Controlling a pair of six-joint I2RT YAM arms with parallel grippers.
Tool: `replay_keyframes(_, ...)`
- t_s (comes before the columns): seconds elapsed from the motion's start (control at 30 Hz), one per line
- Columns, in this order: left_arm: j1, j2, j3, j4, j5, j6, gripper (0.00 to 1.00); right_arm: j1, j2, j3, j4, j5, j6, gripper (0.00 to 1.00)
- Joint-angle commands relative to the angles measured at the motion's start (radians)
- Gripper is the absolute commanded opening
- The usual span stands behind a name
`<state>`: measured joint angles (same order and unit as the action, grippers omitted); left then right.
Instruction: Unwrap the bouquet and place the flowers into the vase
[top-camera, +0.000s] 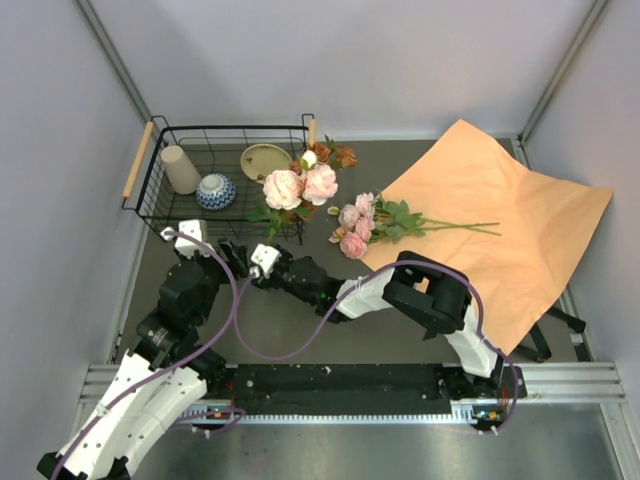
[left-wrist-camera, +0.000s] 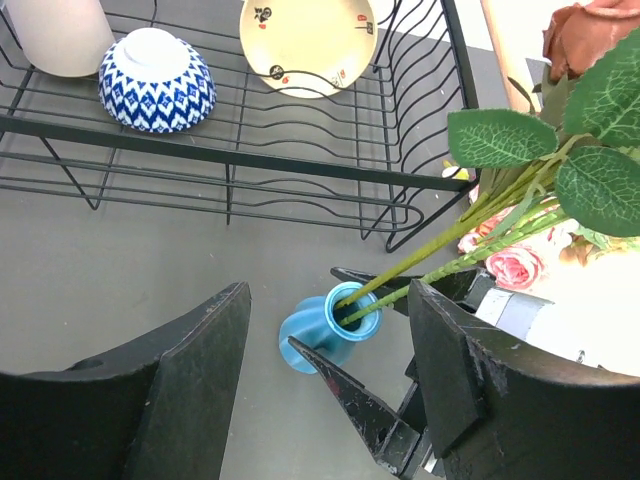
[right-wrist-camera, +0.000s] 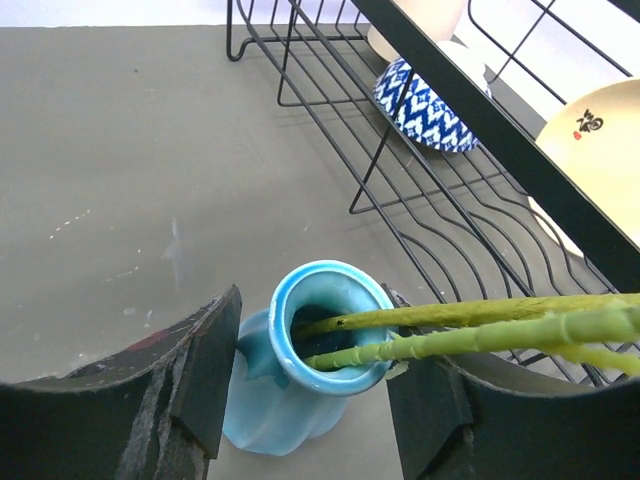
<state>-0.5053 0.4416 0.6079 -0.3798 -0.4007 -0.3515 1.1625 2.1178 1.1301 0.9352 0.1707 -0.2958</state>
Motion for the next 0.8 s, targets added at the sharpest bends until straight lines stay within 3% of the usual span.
replay_keyframes(0.0, -0.001, 0.003, 0.030, 0.053, 0.008, 0.008, 0.70, -0.006, 0.008, 0.011, -0.062, -0.016, -0.023, 0.53)
replay_keyframes(0.03, -0.001, 0.003, 0.030, 0.052, 0.010, 0.008, 0.70, -0.004, 0.011, 0.020, -0.079, 0.004, -0.028, 0.45)
replay_keyframes(0.1, -0.001, 0.005, 0.035, 0.052, 0.013, 0.008, 0.70, -0.007, 0.014, 0.022, -0.076, 0.015, -0.034, 0.39)
replay_keyframes(0.17, -0.001, 0.005, 0.038, 0.050, 0.016, 0.011, 0.70, -0.011, 0.013, 0.013, -0.061, 0.013, -0.029, 0.41)
replay_keyframes(0.23, -0.001, 0.005, 0.039, 0.051, 0.014, 0.016, 0.70, -0.011, 0.010, 0.007, -0.052, 0.007, -0.025, 0.51)
replay_keyframes(0.33, -0.001, 0.006, 0.038, 0.050, 0.016, 0.016, 0.71, -0.011, 0.011, 0.003, -0.050, 0.013, -0.013, 0.56)
replay_keyframes(0.5, -0.001, 0.012, 0.041, 0.053, 0.028, 0.016, 0.71, -0.032, 0.005, -0.012, -0.032, -0.045, 0.056, 0.51)
replay_keyframes(0.77, -0.001, 0.017, 0.039, 0.051, 0.037, 0.016, 0.72, -0.052, 0.004, -0.024, -0.015, -0.069, 0.093, 0.53)
